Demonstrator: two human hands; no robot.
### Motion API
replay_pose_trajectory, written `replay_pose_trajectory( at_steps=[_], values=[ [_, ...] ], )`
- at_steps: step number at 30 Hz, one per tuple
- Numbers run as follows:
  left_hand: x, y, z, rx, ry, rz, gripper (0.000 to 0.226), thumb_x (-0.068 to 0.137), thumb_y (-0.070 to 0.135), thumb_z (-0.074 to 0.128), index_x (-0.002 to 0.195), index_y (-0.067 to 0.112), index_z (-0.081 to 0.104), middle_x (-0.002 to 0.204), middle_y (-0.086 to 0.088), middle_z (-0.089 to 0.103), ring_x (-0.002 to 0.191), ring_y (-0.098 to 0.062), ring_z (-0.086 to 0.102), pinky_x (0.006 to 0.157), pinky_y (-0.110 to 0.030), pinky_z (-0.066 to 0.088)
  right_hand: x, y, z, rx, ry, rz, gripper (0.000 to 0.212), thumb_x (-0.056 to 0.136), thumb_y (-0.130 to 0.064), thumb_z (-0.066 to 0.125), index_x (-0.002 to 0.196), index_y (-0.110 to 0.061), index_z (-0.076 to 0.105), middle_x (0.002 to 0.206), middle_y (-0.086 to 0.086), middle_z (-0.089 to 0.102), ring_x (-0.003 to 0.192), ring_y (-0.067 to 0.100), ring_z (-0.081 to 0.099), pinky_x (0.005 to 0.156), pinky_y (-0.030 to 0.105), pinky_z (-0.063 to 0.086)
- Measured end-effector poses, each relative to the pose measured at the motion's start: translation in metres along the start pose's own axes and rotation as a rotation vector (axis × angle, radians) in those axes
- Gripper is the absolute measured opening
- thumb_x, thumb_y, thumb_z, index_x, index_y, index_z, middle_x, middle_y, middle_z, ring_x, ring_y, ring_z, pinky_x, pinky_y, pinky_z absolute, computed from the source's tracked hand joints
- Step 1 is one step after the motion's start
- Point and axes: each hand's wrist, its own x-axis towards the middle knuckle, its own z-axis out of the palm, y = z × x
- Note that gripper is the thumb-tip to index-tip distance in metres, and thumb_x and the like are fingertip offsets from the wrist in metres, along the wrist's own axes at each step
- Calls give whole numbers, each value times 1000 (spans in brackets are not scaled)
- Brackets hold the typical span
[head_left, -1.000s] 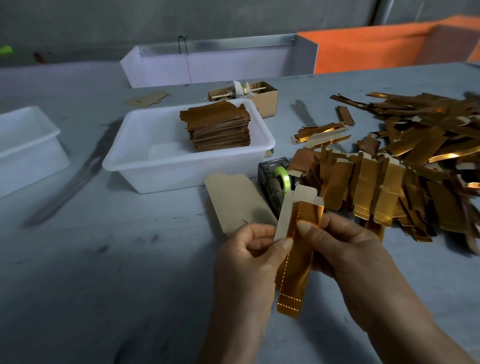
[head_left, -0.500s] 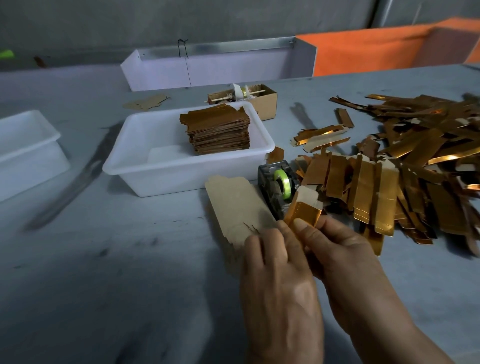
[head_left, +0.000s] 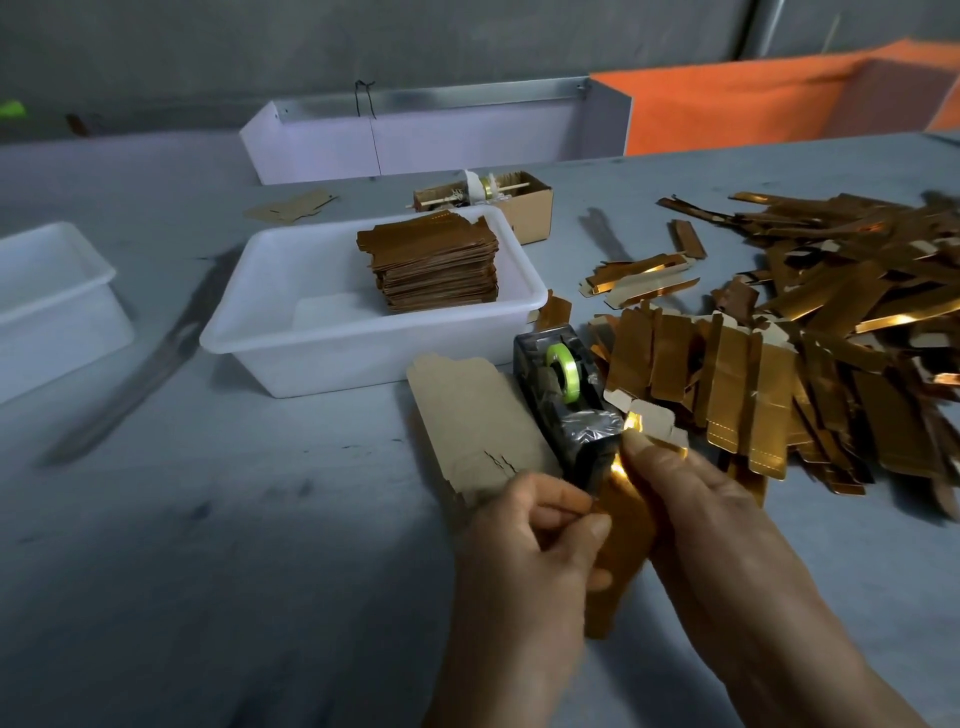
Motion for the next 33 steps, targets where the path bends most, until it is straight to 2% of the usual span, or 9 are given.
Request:
replay_pose_trajectory(
  at_steps=[2,4,7,9,12,18,25,29,33],
  values=[
    [-3,4,-2,-170,-151,-145,15,85,10,70,75,21,70,70,3,72,62,-7,69,54,-16,51,1,-2,-2,-54,12,27,45,70,-49,57,85,-8,65,80,18,64,82,29,64,71,33,45],
    [-1,5,-3,-203,-195,-164,15,85,15,70,72,22,73,67,5,71,60,-5,68,55,-15,51,2,-5,-1,-98,-15,26,44,73,-49,56,87,-8,66,81,17,65,81,27,64,69,31,44],
    [5,6,-9,-227,-118,-109,18,85,19,67,69,24,73,59,5,65,51,-2,57,51,-15,46,5,-14,-1,-203,-40,-82,44,74,-55,51,82,-15,68,79,-3,70,80,7,66,71,26,42],
    [12,6,-18,-252,1,-71,20,87,18,65,67,21,71,58,3,62,51,-4,54,47,-14,44,13,-22,-7,-335,66,-214,40,73,-57,47,82,-23,67,77,-15,68,74,0,63,63,21,38],
    [22,4,-34,-286,147,-49,13,87,19,63,75,17,68,63,2,63,57,-9,55,48,-16,45,33,-30,-19,-504,152,-270,18,81,-44,55,84,-29,66,75,-8,62,61,7,52,53,19,34],
    [27,-4,-32,-326,163,-56,20,84,15,67,67,22,74,58,1,62,51,-8,50,46,-19,40,57,-19,-16,-686,-25,-175,13,84,-41,60,75,-31,62,80,-9,62,76,5,54,56,20,36],
    [32,-5,-29,-356,146,-45,26,85,11,67,63,22,74,51,2,57,36,-2,39,33,-14,29,61,-17,-12,-655,-29,-140,16,84,-31,64,70,-23,65,79,1,65,77,14,58,56,23,39],
    [32,-7,-24,-355,124,-57,28,85,12,67,62,25,74,51,0,59,37,-6,42,35,-15,32,59,-16,-9,-636,-13,-131,15,85,-28,64,71,-23,64,80,0,64,78,13,57,55,22,38],
    [32,-7,-16,-356,120,-74,23,85,12,68,64,21,73,63,-6,65,44,-10,52,39,-17,40,57,-16,-7,-628,2,-115,13,86,-29,63,73,-23,64,82,-2,64,79,10,56,56,21,38]
  ],
)
